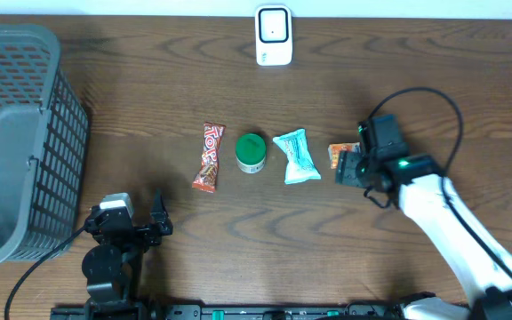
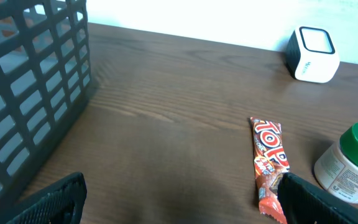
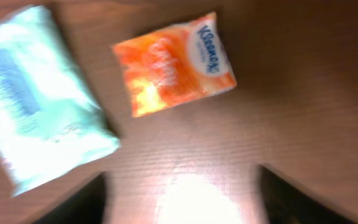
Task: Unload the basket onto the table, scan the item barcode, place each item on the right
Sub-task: 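Lift the orange pack with the right gripper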
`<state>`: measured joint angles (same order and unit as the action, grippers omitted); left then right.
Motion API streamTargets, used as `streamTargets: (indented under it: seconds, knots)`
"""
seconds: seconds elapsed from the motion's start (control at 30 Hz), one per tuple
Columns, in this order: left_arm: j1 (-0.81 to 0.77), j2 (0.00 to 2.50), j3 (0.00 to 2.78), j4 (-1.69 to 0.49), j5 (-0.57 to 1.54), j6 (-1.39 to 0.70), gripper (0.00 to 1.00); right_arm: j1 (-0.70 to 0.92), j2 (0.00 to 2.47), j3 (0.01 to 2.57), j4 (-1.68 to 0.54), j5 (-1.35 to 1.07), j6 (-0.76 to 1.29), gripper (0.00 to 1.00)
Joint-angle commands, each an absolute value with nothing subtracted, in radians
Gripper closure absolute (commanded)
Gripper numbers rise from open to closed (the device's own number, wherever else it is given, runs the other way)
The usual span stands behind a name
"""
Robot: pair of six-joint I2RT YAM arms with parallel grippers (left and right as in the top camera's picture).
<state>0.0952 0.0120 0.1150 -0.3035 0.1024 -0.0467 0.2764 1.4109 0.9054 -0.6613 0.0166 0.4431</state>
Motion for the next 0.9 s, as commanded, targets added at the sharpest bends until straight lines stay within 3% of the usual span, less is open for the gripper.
streamTargets:
  seconds: [0.0,0.2,0.4,0.67,0.87]
  knots:
    - [0.092,0.004,0.102,-0.332,0.105,-0.03,0.02,0.273,1.338,1.02,-0.729,-0.036,0.369,0.01]
    - [0.092,0.004,0.102,-0.332,0.105,-0.03,0.02,0.272,1.398,1.071,-0.724,-0.036,0.29,0.01]
    - [0.092,0.004,0.102,-0.332,0.105,-0.03,0.02,0.272,1.608,1.148,-0.663,-0.036,0.264,0.01]
    - [0.092,0.004,0.102,-0.332,0.105,-0.03,0.02,0.262,1.834,1.373,-0.817,-0.028,0.245,0.01]
    - [0.092,0.004,0.102,-0.332,0.105,-0.03,0.02,0.221,1.88,1.383,-0.903,-0.031,0.245,0.01]
